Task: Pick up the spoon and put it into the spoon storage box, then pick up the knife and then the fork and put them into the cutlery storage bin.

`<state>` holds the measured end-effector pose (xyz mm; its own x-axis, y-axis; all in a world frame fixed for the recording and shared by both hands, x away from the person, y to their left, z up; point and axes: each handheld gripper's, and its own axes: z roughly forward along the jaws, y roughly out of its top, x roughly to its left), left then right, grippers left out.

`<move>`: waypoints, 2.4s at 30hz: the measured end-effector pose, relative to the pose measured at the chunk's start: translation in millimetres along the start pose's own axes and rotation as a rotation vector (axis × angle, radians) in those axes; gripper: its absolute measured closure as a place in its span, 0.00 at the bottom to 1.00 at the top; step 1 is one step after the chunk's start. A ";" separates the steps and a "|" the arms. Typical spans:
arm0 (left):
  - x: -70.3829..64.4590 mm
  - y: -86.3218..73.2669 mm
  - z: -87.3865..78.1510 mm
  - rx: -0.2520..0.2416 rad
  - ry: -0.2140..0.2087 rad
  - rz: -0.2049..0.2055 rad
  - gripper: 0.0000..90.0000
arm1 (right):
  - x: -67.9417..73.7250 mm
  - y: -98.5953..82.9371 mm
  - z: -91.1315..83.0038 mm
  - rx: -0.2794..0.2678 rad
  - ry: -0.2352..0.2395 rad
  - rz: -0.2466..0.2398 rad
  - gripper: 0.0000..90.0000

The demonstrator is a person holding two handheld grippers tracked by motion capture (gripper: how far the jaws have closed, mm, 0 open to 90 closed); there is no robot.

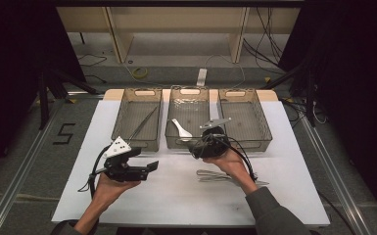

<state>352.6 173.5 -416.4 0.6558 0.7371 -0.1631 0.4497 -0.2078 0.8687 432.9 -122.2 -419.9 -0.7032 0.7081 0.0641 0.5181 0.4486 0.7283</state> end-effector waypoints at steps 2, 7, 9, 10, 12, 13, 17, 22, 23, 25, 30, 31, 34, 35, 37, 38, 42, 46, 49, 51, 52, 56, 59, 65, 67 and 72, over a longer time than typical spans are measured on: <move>-0.2 0.2 0.0 0.004 -0.002 0.003 0.17 | -0.7 -5.1 0.7 0.018 -0.006 -0.005 0.37; 0.3 0.2 0.5 0.001 0.001 -0.004 0.17 | -4.2 -15.5 3.5 0.048 -0.024 0.005 0.38; 0.3 0.3 0.4 0.000 0.000 -0.005 0.17 | -4.6 -18.5 3.7 0.054 -0.039 -0.001 0.39; 0.2 0.3 0.3 -0.001 0.000 -0.005 0.17 | -5.1 -19.8 3.8 0.058 -0.042 -0.002 0.39; 0.2 0.5 0.2 -0.002 -0.002 -0.007 0.17 | -6.3 -22.4 3.5 0.061 -0.043 0.001 0.39; 0.1 0.6 0.1 -0.005 -0.003 -0.009 0.17 | -6.6 -23.7 3.2 0.062 -0.044 0.004 0.39; 0.2 0.7 0.3 -0.006 -0.003 -0.009 0.17 | -7.6 -28.6 2.6 0.073 -0.042 0.008 0.39; 0.2 0.5 0.1 -0.005 -0.003 -0.008 0.17 | -8.2 -34.2 3.3 0.090 -0.042 0.011 0.39; 0.3 0.5 0.1 -0.005 -0.003 -0.008 0.17 | -8.1 -35.2 3.2 0.097 -0.038 0.018 0.38; 0.2 0.4 -0.2 -0.006 -0.003 -0.008 0.17 | -8.8 -37.2 3.7 0.106 -0.036 0.018 0.38; -0.3 0.4 -0.2 -0.006 -0.003 -0.004 0.17 | -8.5 -40.8 4.6 0.125 -0.033 0.025 0.37; -0.3 0.5 -0.3 -0.007 -0.003 -0.005 0.17 | -8.7 -41.3 4.9 0.127 -0.030 0.024 0.37; 0.1 0.4 0.2 -0.004 -0.001 -0.006 0.17 | -9.0 -42.0 5.6 0.136 -0.029 0.026 0.43; 0.1 0.4 0.2 -0.004 -0.001 -0.006 0.17 | -9.4 -42.3 5.9 0.140 -0.026 0.027 0.46; -0.1 0.4 0.1 -0.005 -0.002 -0.006 0.17 | -10.1 -43.3 6.8 0.147 -0.025 0.023 0.54; -0.1 0.3 0.0 -0.004 -0.001 -0.003 0.17 | -10.3 -43.9 7.3 0.151 -0.024 0.021 0.58; -0.9 0.1 -0.2 -0.002 -0.001 0.004 0.17 | -8.4 -45.8 9.8 0.173 -0.033 -0.002 0.72; -1.0 -0.1 0.0 -0.001 -0.002 0.005 0.17 | -6.2 -47.2 13.2 0.195 -0.037 -0.015 0.83; -1.3 -0.4 0.2 0.002 -0.001 0.006 0.17 | -4.3 -48.4 16.2 0.209 -0.035 -0.039 0.89; -1.2 -0.6 0.2 0.003 0.000 0.006 0.17 | -2.9 -49.1 18.5 0.221 -0.035 -0.046 0.92; -1.1 -0.6 0.1 0.003 0.001 0.006 0.17 | -2.4 -49.6 19.5 0.231 -0.035 -0.046 0.94; -0.7 -0.7 0.3 0.005 0.002 0.005 0.17 | 2.7 -52.3 23.5 0.253 -0.025 -0.066 1.00; -1.0 -0.7 0.7 0.009 0.001 0.007 0.17 | 4.7 -52.0 23.7 0.257 -0.023 -0.073 1.00; -0.5 -0.8 0.3 0.006 0.003 0.005 0.17 | 7.3 -53.0 21.0 0.283 0.018 -0.064 1.00; -0.4 -0.8 0.2 0.006 0.003 0.004 0.17 | 10.3 -54.9 19.6 0.284 0.026 -0.064 1.00; -0.6 -0.8 0.3 0.007 0.004 0.006 0.17 | 14.9 -60.2 14.4 0.296 0.058 -0.061 1.00</move>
<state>352.0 173.0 -417.2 0.6563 0.7381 -0.1563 0.4502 -0.2169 0.8662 398.2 -130.8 -472.6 -0.7597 0.6464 0.0712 0.5873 0.6349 0.5020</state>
